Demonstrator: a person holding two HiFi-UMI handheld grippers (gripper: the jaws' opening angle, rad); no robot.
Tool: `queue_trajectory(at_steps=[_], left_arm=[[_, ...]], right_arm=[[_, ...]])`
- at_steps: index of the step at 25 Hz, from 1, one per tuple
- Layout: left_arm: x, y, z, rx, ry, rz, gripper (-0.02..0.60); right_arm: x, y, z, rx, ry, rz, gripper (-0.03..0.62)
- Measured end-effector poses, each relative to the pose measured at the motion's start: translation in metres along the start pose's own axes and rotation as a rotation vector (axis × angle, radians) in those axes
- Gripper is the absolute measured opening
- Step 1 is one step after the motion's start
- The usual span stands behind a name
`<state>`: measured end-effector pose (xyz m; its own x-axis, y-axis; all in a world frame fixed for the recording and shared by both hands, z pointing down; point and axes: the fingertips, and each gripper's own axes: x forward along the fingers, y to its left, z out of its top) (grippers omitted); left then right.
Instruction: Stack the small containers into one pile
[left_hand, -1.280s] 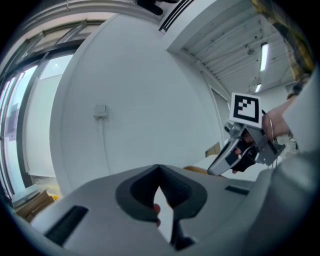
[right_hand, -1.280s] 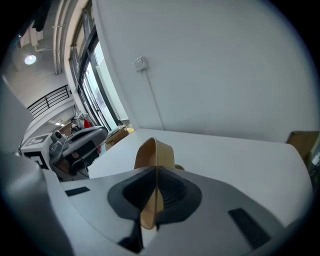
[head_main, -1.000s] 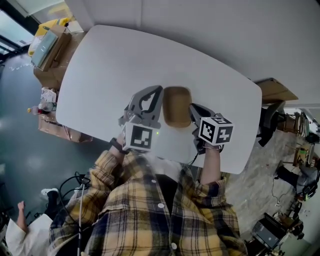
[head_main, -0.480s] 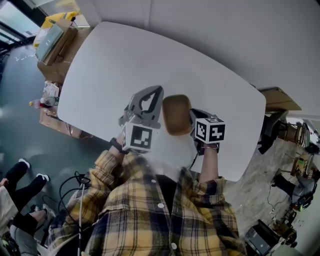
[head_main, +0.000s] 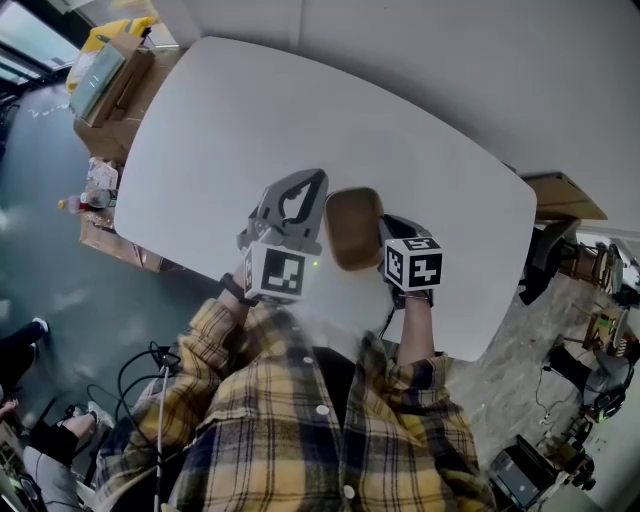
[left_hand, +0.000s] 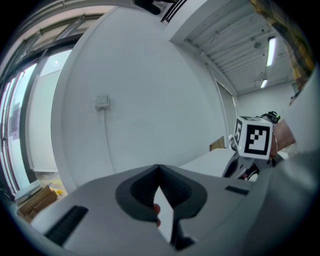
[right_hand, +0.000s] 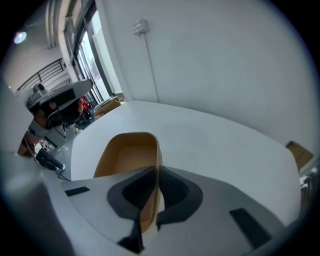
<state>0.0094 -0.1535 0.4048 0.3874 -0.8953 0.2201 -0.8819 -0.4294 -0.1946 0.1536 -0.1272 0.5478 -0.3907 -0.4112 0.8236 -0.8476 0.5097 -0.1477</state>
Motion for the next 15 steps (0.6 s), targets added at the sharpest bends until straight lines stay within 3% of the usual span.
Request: queue_trajectory(at_steps=[5,15], left_arm=[[-0.001,-0.001,0.000,0.005,0.006,-0.002,0.018],[-0.005,0.004,-0.001,0.005,0.008,0.016,0.017]], right_arm=[[0.006,0.004,-0.003,-0.170,0.006,-0.116,0.034],[0.020,0.010,-0.007,-0.389,0.002,-0.309,0.046]])
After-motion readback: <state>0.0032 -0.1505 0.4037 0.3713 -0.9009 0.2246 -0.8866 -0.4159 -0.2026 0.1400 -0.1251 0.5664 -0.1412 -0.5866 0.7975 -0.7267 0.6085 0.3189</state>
